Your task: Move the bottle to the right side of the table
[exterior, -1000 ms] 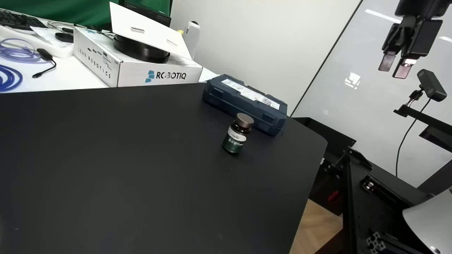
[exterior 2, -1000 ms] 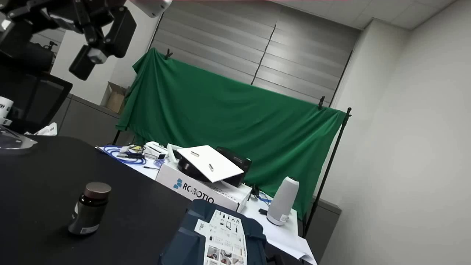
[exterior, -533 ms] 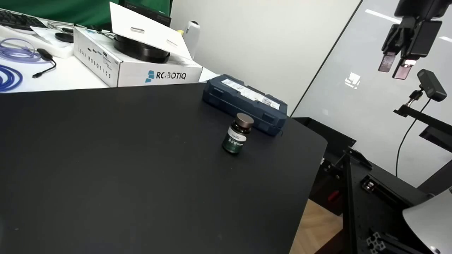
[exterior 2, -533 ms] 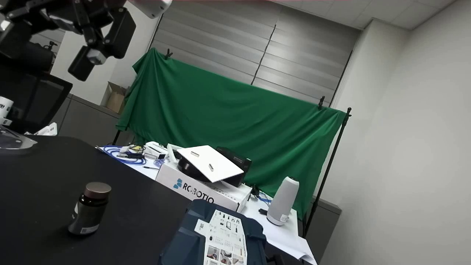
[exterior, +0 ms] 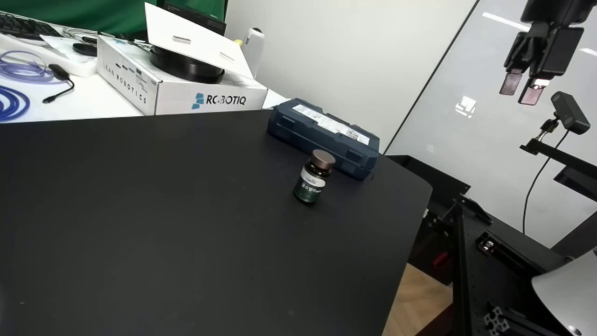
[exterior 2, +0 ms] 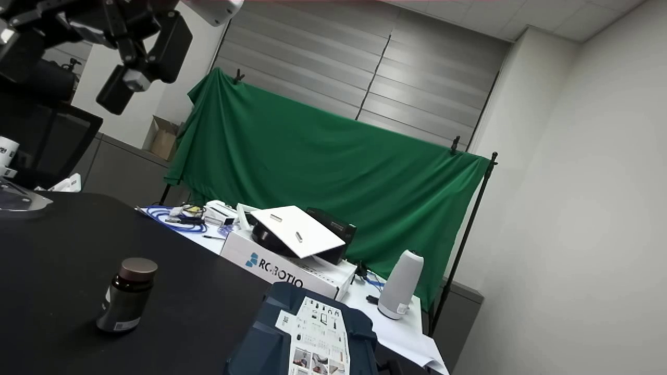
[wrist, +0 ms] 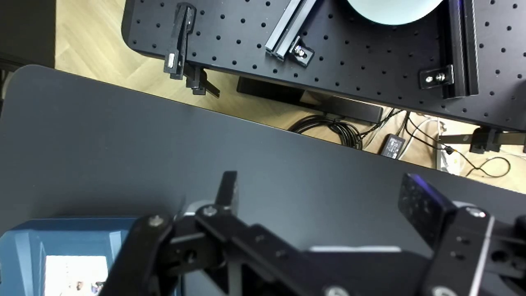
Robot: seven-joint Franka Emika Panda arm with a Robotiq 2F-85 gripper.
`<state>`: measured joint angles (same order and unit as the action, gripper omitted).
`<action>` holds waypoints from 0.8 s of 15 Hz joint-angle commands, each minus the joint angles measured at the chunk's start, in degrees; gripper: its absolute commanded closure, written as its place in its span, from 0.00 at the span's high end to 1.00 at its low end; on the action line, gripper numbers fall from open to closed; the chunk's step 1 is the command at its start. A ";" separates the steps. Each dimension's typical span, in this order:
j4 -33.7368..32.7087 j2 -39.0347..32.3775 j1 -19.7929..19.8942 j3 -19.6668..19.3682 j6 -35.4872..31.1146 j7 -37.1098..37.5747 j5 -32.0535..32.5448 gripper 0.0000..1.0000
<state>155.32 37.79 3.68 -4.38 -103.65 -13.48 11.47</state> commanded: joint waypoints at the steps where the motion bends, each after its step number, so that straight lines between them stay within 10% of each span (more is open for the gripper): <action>1: -5.80 -9.02 -0.16 -0.69 -5.17 1.45 1.51 1.00; 2: -0.13 0.03 -0.63 -0.55 0.25 0.30 0.27 1.00; 12: -0.28 -1.70 -0.55 -0.47 -3.56 0.25 1.00 1.00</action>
<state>155.12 36.08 3.65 -4.40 -107.35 -13.48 12.24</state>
